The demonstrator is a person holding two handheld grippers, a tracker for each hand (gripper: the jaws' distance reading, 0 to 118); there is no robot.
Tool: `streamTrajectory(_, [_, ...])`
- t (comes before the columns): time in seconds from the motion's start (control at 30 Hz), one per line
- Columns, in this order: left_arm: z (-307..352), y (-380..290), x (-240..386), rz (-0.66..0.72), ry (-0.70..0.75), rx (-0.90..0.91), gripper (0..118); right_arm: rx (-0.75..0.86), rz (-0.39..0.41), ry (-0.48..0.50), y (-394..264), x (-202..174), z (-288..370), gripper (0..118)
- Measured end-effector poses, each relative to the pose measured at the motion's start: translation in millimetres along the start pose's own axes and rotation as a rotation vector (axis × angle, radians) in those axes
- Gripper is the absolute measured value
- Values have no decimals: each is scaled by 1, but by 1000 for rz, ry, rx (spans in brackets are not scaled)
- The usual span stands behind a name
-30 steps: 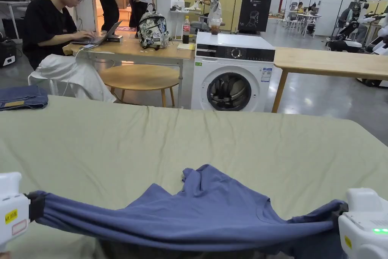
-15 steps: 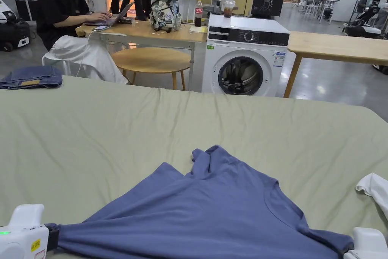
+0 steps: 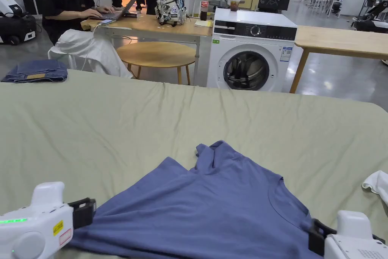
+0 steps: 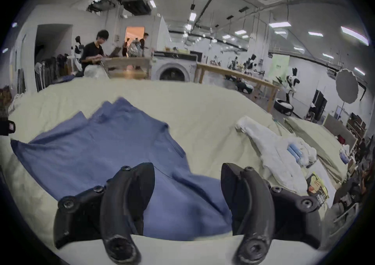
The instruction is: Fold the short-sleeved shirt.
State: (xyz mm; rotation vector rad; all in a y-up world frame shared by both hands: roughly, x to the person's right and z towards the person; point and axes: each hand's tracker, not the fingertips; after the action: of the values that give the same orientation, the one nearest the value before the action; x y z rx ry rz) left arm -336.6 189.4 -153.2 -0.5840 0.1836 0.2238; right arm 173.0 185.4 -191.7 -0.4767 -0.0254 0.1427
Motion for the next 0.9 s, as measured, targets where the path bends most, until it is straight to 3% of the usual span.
streamTrajectory(0.1, [4, 9, 33, -59, -24, 92, 65, 102, -31, 44, 16, -28, 7, 70])
streamTrajectory(0.13, [6, 12, 44, -74, -21, 122, 59, 129, -43, 56, 22, -37, 9, 70])
streamTrajectory(0.2, [8, 16, 63, -91, -32, 160, 34, 179, -66, 79, 32, -51, 10, 64])
streamTrajectory(0.23, [9, 18, 73, -104, -34, 181, 18, 203, -75, 88, 37, -59, 13, 50])
streamTrajectory(0.3, [11, 21, 90, -151, -20, 228, 10, 234, -73, 88, 46, -72, 14, 14])
streamTrajectory(0.33, [12, 21, 98, -171, -28, 239, 3, 250, -70, 81, 50, -79, 15, 4])
streamTrajectory(0.6, [18, 29, 128, -178, -22, 264, 0, 292, -86, 141, 68, -101, 17, 0])
streamTrajectory(0.9, [6, 25, 91, -128, -18, 73, 0, 249, -56, 186, 63, -108, 2, 0])
